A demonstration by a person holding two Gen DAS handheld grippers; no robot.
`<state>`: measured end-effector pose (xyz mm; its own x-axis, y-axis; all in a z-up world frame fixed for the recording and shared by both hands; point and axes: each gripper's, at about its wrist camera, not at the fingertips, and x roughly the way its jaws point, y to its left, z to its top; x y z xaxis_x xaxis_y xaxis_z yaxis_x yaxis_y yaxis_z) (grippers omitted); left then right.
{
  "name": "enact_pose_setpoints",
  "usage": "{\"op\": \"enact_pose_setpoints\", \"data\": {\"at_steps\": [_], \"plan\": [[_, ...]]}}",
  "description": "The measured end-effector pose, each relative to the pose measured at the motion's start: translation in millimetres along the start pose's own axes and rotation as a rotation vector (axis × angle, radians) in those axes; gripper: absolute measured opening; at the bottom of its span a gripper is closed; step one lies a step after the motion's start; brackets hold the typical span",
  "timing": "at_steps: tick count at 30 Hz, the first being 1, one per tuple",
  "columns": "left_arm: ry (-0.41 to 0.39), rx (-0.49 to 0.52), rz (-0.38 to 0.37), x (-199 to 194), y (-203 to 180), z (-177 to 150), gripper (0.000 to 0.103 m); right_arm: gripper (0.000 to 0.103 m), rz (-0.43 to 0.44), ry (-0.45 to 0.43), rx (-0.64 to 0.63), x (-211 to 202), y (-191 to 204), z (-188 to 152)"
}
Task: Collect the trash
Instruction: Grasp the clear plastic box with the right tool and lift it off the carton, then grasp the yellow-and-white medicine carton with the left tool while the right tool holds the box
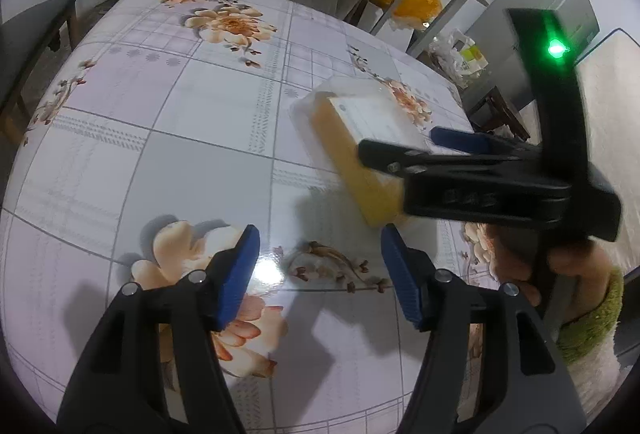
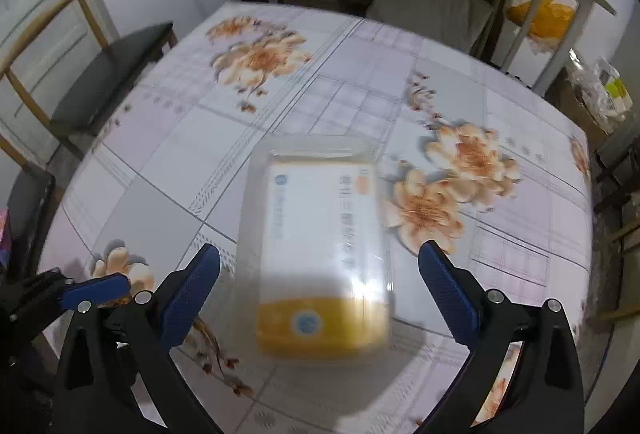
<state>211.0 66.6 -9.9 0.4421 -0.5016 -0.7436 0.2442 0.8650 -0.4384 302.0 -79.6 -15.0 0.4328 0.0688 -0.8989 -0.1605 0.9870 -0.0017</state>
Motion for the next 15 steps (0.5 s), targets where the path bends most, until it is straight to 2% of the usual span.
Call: {"op": "enact_pose_setpoints", "data": {"at_steps": [2, 3, 9, 13, 15], "plan": [[-0.001, 0.000, -0.001, 0.9, -0.2, 1.8, 0.060, 0.089, 0.002, 0.024, 0.001, 8.5, 3.2, 0.4], [-0.001, 0.000, -0.002, 1.9, 0.0, 2.5, 0.060, 0.082, -0.005, 0.019, 0.002, 7.6, 3.4, -0.6], [-0.004, -0.001, -0.015, 2.7, 0.5, 2.6, 0.060, 0.079, 0.020, -0.033, 0.081, -7.2, -12.6, -4.6], [-0.011, -0.012, -0.037, 2.9, 0.7, 3.1, 0.060, 0.079, 0.118, -0.120, 0.171, -31.4, -33.6, -9.1], [-0.009, -0.018, -0.048, 4.0, 0.5, 4.4, 0.060, 0.079, 0.125, -0.155, 0.216, -43.0, -45.1, -14.0]]}}
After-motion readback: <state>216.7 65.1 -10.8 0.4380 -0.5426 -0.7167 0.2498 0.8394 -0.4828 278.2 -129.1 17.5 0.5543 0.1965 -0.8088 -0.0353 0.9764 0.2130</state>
